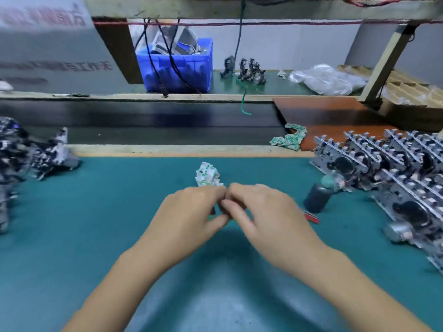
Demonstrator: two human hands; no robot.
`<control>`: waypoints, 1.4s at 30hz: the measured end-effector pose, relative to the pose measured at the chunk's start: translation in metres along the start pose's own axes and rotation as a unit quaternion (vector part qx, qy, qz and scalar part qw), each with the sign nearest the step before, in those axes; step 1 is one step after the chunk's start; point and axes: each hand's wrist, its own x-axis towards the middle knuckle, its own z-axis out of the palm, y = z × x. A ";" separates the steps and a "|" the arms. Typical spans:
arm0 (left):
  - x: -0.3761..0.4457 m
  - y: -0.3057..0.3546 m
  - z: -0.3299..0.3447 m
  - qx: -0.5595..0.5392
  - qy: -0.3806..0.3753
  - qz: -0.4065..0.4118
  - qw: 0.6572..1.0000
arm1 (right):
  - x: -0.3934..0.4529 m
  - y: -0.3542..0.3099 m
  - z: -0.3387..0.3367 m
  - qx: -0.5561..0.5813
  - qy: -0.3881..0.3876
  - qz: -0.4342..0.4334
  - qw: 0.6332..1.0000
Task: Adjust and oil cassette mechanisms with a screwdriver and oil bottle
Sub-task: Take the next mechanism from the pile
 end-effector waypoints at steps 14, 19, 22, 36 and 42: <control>-0.141 -0.178 -0.079 0.177 0.217 -0.359 0.890 | 0.130 -0.181 0.165 0.120 -0.124 -0.174 0.970; -0.139 -0.223 -0.093 0.140 0.256 -0.472 0.832 | 0.178 -0.219 0.192 0.159 -0.163 -0.116 0.967; -0.133 -0.244 -0.091 0.131 0.239 -0.486 0.830 | 0.193 -0.231 0.204 0.158 -0.222 -0.095 0.958; -0.122 -0.231 -0.079 0.043 0.268 -0.372 0.888 | 0.165 -0.208 0.188 0.305 -0.146 -0.049 0.940; -0.093 -0.138 -0.048 0.033 0.211 -0.188 0.959 | 0.113 -0.116 0.122 0.555 -0.100 0.146 0.813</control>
